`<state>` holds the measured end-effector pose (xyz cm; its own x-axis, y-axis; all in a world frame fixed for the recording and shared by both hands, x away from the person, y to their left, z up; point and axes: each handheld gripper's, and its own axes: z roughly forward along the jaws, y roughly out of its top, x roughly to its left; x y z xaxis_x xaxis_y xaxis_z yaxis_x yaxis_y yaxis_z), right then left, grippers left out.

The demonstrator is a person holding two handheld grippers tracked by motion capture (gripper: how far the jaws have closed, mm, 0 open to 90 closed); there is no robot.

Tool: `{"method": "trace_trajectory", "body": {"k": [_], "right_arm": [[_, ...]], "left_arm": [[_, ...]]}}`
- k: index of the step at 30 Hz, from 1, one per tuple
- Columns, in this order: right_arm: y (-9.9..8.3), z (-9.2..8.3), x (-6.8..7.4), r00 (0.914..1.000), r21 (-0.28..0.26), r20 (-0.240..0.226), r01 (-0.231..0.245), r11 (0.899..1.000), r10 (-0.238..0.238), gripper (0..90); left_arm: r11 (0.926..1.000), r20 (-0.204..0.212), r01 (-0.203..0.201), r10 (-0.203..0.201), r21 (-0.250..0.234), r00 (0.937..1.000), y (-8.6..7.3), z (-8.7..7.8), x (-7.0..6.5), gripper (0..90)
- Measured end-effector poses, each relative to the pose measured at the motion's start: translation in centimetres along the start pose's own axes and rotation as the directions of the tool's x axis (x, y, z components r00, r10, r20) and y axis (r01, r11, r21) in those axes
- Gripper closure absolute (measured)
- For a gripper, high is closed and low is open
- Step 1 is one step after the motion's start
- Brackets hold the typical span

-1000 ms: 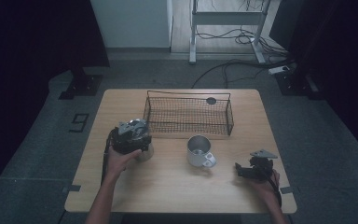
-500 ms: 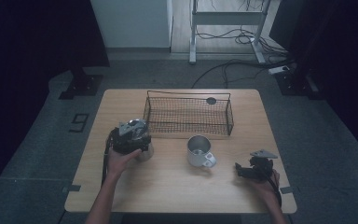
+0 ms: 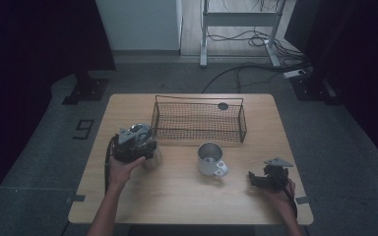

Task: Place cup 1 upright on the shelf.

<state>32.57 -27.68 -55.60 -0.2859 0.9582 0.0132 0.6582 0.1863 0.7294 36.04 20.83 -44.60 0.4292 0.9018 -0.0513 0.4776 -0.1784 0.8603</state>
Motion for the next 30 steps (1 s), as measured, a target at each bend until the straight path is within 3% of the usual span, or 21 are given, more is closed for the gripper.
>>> {"method": "trace_trajectory", "body": {"k": [16, 30], "right_arm": [[0.0, 0.0, 0.0, 1.0000, -0.002, 0.004, -0.004, 1.000, 0.004, 7.3], [0.0, 0.0, 0.0, 1.0000, -0.002, 0.007, -0.007, 1.000, 0.007, 7.4]], "left_arm": [[1.0000, 0.000, 0.002, -0.002, -0.010, 1.0000, 0.5, -0.8, -0.1, 4.0], [0.9995, 0.001, -0.002, 0.003, -0.030, 1.0000, 2.3, -1.5, -0.3, 4.0]]}}
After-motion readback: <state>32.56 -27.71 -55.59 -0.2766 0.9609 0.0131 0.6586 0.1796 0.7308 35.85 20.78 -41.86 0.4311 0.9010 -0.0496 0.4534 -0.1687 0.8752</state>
